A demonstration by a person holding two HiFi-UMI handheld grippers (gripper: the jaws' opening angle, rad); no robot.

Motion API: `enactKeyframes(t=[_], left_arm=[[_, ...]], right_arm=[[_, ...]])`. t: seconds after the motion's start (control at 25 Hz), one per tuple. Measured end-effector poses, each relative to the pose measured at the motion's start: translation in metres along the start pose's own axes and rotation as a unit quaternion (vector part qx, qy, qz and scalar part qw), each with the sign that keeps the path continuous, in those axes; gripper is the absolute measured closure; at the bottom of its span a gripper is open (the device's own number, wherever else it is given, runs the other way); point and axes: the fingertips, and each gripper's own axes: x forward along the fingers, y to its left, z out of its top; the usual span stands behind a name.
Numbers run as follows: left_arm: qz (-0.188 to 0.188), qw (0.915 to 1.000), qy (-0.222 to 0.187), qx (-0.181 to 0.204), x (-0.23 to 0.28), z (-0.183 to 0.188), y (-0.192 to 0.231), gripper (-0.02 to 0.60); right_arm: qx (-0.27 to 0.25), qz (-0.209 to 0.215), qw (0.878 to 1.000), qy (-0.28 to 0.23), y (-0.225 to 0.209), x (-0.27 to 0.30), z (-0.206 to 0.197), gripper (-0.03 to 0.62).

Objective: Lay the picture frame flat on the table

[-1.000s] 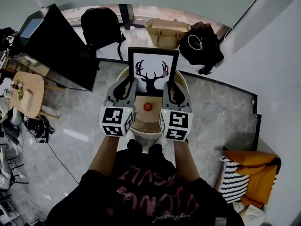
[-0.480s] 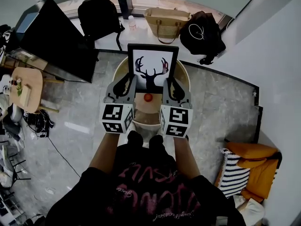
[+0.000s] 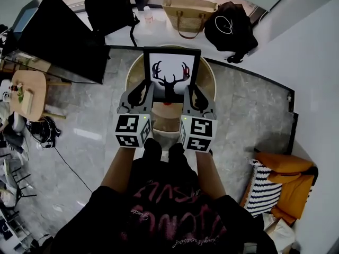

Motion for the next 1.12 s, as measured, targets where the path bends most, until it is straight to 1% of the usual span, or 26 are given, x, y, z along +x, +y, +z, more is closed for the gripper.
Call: enactKeyframes(t=[0.56,1.12], left_arm=[[-0.006,0.9993,0.036,-0.012,0.005,-0.037,-0.004,0.509],[0.000,0.9974,0.068,-0.026,0.011,-0.074,-0.004,0.509]], right_arm=[[0.009,-0.001,0.999,0.036,-0.004,0.003,-0.037,0.513],[0.015,0.006,0.997,0.070,-0.006,0.012,-0.073,0.513]])
